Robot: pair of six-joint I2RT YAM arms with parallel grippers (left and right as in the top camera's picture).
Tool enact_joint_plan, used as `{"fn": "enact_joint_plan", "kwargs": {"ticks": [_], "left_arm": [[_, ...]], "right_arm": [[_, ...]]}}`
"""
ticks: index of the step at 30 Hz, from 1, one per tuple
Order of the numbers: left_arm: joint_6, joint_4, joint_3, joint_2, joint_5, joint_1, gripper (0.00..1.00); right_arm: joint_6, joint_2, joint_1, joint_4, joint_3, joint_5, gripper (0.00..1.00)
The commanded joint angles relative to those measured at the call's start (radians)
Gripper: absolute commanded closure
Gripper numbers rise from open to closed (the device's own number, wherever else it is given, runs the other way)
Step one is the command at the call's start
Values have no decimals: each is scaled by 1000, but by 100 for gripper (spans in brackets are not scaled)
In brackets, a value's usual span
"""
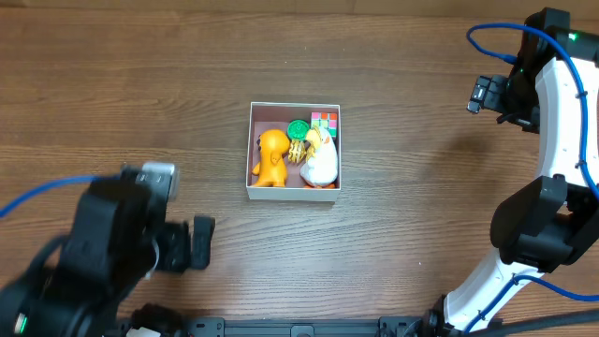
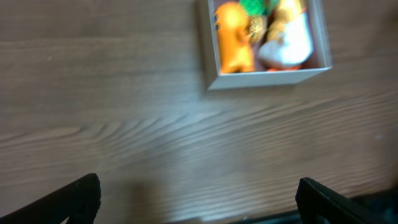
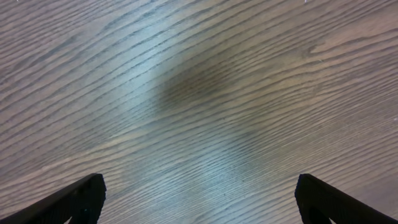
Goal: Pack container
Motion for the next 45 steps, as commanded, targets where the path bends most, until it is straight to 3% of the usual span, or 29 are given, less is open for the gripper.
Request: {"fn": "enact_joint_plan", "kwargs": {"ticks": [1, 5, 32, 39, 45], "left_arm": [[-72, 51, -76, -132, 41, 0, 0], [-134, 61, -140, -196, 20, 0, 0], [-117, 40, -161, -193, 0, 0, 0], [6, 107, -167, -193, 1, 0, 0], [109, 261, -248, -193, 2, 0, 0]], "right_arm": [[3, 2, 3, 3, 0, -1, 0], [3, 2, 3, 3, 0, -1, 0], [3, 2, 3, 3, 0, -1, 0], [3, 2, 3, 3, 0, -1, 0], [3, 2, 3, 3, 0, -1, 0]]}}
